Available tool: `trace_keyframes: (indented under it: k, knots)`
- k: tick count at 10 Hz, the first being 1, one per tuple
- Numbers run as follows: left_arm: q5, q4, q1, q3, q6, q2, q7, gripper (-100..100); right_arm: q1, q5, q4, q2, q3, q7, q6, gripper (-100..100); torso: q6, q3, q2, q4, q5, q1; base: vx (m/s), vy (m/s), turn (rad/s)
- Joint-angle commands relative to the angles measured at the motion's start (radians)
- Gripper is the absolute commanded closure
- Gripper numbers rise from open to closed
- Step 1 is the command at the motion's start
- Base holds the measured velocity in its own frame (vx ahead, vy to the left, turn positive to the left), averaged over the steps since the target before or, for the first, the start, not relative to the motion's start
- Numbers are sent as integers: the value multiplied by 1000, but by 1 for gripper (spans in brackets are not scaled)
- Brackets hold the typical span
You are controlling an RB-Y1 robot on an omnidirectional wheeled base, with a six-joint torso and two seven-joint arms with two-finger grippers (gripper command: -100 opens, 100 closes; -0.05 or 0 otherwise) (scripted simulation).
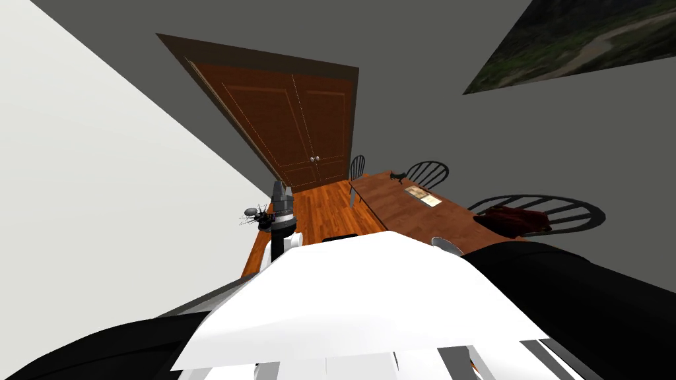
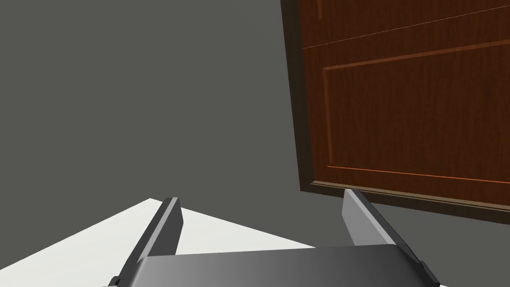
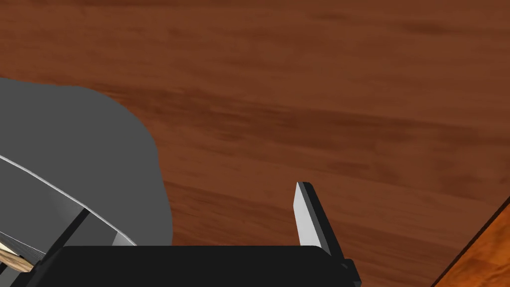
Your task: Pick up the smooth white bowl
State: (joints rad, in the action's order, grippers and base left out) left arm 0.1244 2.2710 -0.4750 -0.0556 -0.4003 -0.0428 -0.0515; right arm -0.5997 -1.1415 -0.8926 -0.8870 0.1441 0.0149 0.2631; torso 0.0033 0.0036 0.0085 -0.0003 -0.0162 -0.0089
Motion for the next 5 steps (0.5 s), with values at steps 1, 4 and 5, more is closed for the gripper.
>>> trace_keyframes:
  k: [1,4,5]
  knots:
    - [0,0,0,0,0,0,0,0,-1,50,15,-8,24,-14,-4,-100,0,0,0,0,0,0,-45,17,-33]
    - [0,0,0,0,0,0,0,0,-1,117,15,-8,24,-14,-4,-100,1,-2,-3,-1,-2,-4,-3,2,-14]
    - [0,0,0,0,0,0,0,0,34,158,63,-38,75,-62,-25,-100,1,-2,-4,-1,-2,-5,-79,40,319]
